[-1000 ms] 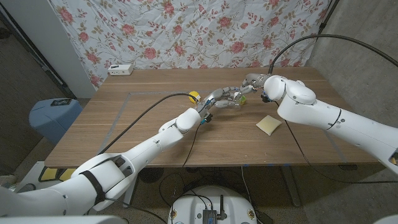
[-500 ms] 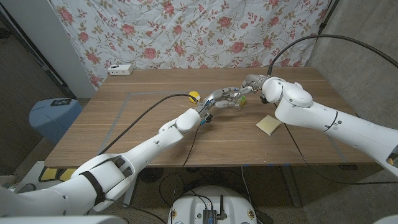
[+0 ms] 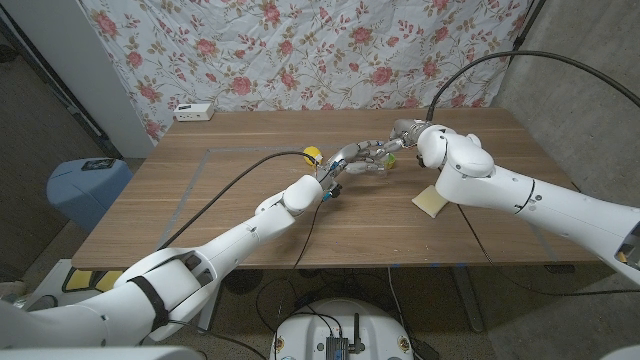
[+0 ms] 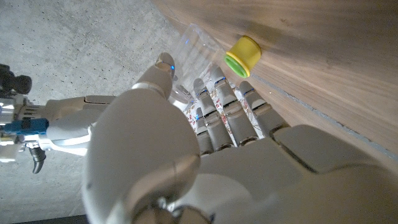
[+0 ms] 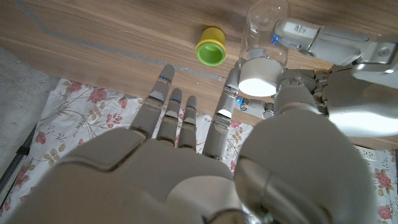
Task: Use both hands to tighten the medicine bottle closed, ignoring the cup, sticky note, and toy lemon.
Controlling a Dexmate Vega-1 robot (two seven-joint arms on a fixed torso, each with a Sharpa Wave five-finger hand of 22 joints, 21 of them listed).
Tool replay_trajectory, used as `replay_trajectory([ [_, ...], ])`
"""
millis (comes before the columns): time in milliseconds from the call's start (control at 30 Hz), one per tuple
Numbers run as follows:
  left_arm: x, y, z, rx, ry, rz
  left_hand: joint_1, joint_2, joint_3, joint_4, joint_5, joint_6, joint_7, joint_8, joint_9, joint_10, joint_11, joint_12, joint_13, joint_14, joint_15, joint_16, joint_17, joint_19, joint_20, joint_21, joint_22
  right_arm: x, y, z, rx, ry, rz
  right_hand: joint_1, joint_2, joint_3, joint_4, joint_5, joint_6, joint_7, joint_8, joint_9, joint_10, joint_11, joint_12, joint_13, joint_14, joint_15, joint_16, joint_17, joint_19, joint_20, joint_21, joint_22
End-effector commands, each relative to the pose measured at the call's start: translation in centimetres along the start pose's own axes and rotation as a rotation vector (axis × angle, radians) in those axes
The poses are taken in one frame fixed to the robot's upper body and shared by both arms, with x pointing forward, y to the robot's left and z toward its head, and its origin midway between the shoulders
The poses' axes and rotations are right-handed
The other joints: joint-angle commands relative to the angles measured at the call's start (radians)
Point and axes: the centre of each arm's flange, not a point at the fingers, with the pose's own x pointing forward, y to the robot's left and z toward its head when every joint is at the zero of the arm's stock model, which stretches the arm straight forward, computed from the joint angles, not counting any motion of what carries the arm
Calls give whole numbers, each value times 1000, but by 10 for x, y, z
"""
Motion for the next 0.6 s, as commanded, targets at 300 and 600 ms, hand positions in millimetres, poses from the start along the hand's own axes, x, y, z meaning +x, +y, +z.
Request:
replay_trajectory([
  [300,-1,0,-2,-2,2,3,1,12,6,2,4,7,1,-1,3,24,-15,5,1,-6,-84,3,4,0,-9,6,2,-1,0,4,-21,16,-53,-22,2,-11,-3,7,107,0,27,-1,66,-7,10,2,50,-17,15,0,45,-12,10,2],
  [600,-1,0,-1,-2,-1,3,1,11,5,1,4,8,1,0,3,25,-16,5,1,-6,-83,3,4,0,-9,6,2,0,2,5,-18,17,-58,-35,1,-17,-2,7,150,3,36,-3,96,-6,13,1,73,-14,19,-1,63,-12,12,2],
])
